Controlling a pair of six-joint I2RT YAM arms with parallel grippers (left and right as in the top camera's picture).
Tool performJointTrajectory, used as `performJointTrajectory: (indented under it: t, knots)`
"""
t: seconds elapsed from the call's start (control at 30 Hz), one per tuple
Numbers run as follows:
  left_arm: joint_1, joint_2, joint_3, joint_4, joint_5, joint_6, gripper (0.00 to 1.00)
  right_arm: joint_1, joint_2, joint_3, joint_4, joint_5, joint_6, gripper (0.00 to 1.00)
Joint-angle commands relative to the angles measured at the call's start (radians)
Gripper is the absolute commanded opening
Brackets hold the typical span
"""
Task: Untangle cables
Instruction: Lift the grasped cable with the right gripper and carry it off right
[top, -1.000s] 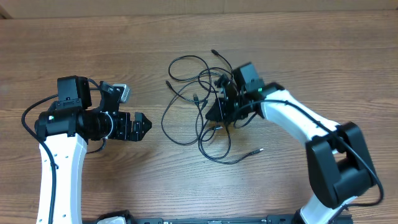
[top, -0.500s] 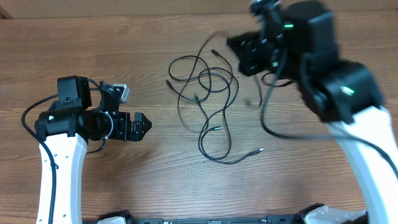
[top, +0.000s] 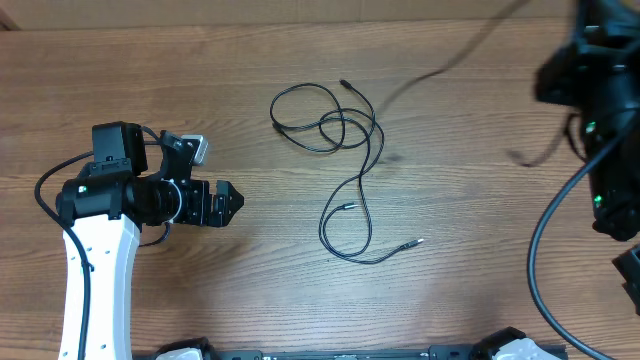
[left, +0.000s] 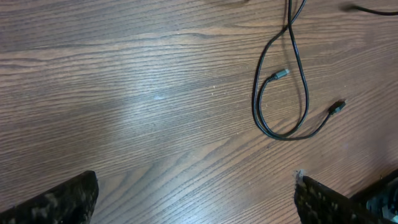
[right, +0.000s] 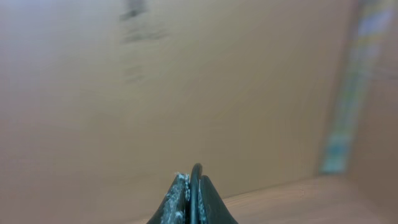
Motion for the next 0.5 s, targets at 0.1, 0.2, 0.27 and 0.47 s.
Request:
performJointTrajectory:
  t: [0.1,0.2,0.27,0.47]
  knots:
    - [0.0,0.002,-0.005,0.003,0.0,-0.014,1.0,-0.079,-0.005,0.018,0.105,0.589,-0.209,0.04]
    - [0.0,0.002,-0.005,0.003,0.0,-0.014,1.0,-0.217,0.003,0.017,0.094,0.582,-0.213,0.04]
    - [0.0,0.002,-0.005,0.003,0.0,-0.014,1.0,-0.313,0.018,0.017,0.078,0.566,-0.209,0.04]
    - [0.0,0.002,-0.005,0.003,0.0,-0.014,1.0,-0.61,0.082,0.017,-0.035,0.401,-0.045,0.04]
